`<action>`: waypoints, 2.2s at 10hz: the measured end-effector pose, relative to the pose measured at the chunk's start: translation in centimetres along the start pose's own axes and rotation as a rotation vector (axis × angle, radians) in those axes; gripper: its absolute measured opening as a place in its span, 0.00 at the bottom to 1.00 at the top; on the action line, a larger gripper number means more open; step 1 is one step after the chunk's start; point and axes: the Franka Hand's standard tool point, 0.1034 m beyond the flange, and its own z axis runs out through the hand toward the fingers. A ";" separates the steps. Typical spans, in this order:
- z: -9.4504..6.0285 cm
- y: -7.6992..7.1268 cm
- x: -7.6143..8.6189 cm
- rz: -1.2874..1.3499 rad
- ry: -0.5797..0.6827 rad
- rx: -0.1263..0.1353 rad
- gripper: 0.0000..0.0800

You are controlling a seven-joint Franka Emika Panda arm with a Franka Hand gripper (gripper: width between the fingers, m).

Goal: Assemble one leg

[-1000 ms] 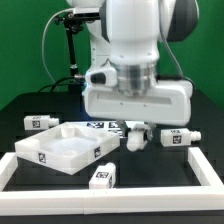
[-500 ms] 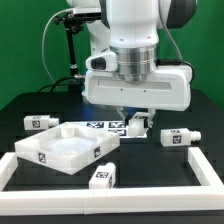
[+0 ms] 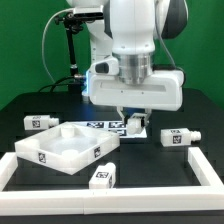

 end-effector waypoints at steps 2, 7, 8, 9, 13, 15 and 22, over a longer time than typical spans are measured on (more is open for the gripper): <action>1.8 -0.4 -0.9 -0.014 0.011 -0.003 0.36; 1.7 -0.8 -1.0 -0.057 -0.014 -0.008 0.56; -0.3 -0.3 0.4 -0.071 -0.041 -0.008 0.75; -2.3 -0.3 1.8 -0.070 -0.058 -0.003 0.79; -8.3 -2.0 10.3 -0.119 -0.021 0.032 0.81; -8.1 -2.1 10.3 -0.121 -0.022 0.031 0.81; -4.8 -1.2 19.0 -0.303 0.102 0.039 0.81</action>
Offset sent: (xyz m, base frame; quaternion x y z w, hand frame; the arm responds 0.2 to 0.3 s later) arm 0.0044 0.0029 0.0016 -0.0288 0.0064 0.0413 0.9987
